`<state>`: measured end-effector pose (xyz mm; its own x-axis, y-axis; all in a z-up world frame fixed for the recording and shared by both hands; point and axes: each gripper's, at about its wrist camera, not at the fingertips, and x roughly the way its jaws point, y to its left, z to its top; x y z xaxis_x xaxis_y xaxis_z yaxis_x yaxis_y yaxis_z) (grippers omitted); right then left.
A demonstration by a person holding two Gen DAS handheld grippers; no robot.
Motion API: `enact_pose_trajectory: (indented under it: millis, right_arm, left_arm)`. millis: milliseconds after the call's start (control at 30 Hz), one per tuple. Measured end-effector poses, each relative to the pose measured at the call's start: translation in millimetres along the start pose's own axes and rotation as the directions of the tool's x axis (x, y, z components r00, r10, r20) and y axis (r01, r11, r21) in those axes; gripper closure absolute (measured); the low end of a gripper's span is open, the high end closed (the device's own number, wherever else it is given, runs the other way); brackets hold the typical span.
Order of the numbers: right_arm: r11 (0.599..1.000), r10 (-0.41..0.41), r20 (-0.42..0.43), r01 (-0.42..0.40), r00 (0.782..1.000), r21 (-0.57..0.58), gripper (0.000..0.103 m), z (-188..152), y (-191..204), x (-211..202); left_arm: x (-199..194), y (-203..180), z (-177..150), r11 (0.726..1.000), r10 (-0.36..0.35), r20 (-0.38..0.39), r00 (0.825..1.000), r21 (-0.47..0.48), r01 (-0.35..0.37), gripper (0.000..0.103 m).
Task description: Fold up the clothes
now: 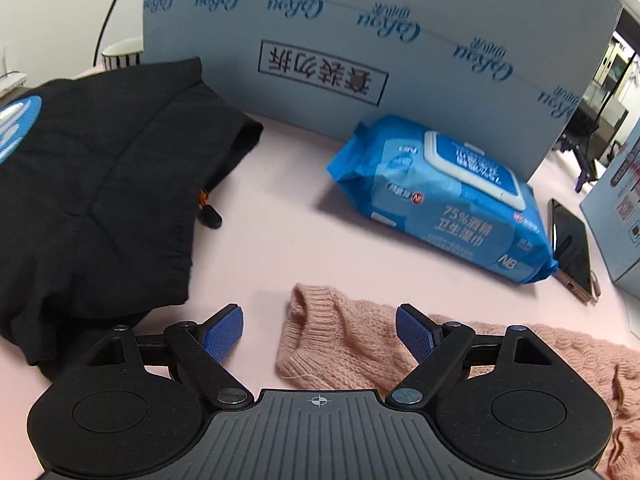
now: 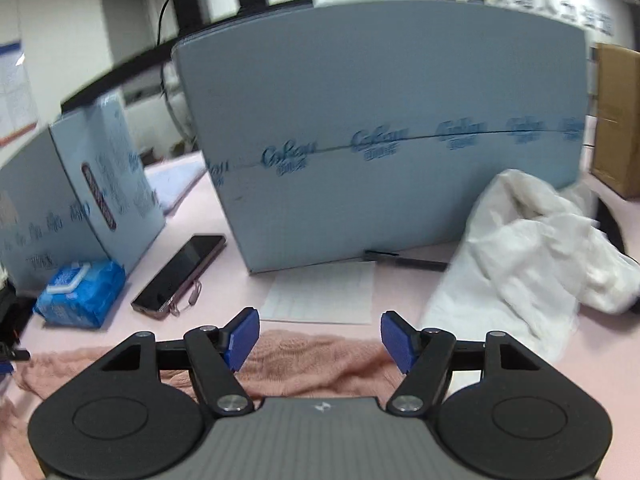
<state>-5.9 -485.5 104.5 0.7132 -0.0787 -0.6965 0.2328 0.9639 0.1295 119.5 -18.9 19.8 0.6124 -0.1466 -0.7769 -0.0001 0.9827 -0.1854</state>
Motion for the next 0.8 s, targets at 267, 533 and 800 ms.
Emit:
enact_pose_trajectory:
  millis: [267, 533, 800]
  right_arm:
    - [0.906, 0.003, -0.188, -0.082, 0.982, -0.414, 0.036, 12, 32, 67]
    - [0.910, 0.125, -0.328, -0.240, 0.937, -0.339, 0.079, 3, 25, 87]
    - [0.953, 0.171, -0.270, -0.229, 0.947, -0.199, 0.084, 1, 14, 79]
  left_arm:
    - [13, -12, 8, 0.995, -0.018, -0.040, 0.999, 0.100, 0.022, 0.012]
    - [12, -21, 5, 0.974, -0.066, -0.043, 0.997, 0.215, 0.074, 0.039]
    - [11, 9, 17, 0.991, -0.131, -0.042, 0.990, 0.025, 0.133, 0.074]
